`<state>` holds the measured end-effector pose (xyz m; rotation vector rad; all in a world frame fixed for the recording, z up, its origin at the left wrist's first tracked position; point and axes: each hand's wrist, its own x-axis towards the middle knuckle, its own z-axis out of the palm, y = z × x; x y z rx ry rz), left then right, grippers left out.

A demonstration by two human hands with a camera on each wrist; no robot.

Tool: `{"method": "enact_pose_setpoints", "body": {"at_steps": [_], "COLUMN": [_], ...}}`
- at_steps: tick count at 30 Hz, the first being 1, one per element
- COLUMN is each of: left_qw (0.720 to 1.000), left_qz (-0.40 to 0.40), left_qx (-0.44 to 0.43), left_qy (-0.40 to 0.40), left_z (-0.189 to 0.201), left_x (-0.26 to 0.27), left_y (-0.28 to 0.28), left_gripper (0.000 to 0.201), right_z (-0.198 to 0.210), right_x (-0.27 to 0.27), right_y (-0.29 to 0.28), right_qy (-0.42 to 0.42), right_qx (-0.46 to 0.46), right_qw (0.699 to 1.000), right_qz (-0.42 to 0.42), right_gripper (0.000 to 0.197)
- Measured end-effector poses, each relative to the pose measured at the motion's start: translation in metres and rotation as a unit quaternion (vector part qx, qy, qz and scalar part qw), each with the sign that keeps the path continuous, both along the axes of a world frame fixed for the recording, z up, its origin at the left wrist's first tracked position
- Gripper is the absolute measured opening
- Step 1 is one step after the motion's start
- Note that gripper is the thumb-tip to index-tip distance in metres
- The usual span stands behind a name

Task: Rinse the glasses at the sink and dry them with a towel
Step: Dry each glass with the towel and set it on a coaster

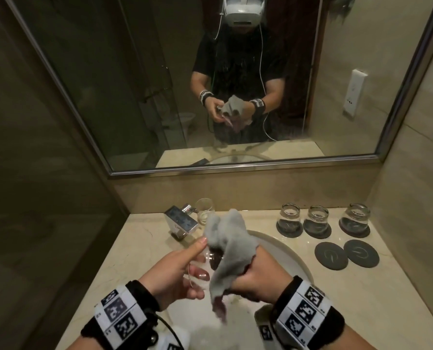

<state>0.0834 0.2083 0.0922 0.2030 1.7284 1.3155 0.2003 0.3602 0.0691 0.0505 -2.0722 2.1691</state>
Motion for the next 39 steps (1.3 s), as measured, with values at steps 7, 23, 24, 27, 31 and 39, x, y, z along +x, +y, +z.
{"method": "enact_pose_setpoints", "body": {"at_steps": [7,23,24,27,31,39], "left_qw": [0.992,0.848,0.873,0.923,0.982,0.926], "left_qz": [0.040,-0.019,0.010,0.076,0.098,-0.105], "left_qx": [0.078,0.135,0.121,0.095,0.140,0.055], "left_qy": [0.094,0.513,0.471,0.364,0.082,0.358], "left_z": [-0.015,-0.015,-0.010,-0.006,0.003,0.023], "left_x": [0.009,0.023,0.029,0.032,0.018,0.003], "left_y": [0.002,0.003,0.006,0.012,0.014,-0.004], "left_gripper": [0.089,0.064,0.061,0.057,0.077,0.052], "right_z": [0.001,-0.015,-0.017,-0.014,0.006,0.021], "right_x": [-0.013,-0.031,-0.031,-0.027,-0.006,-0.006], "right_y": [0.006,0.002,-0.003,-0.010,-0.005,0.014], "right_qy": [0.054,-0.064,-0.038,0.029,0.064,-0.020], "right_qx": [0.118,-0.469,-0.459,-0.363,-0.115,0.073], "right_qw": [0.989,0.880,0.884,0.913,0.977,0.997], "right_qz": [-0.065,-0.047,-0.079,-0.182,-0.165,0.010], "right_gripper": [0.046,0.065,0.059,0.036,0.026,0.068]}}
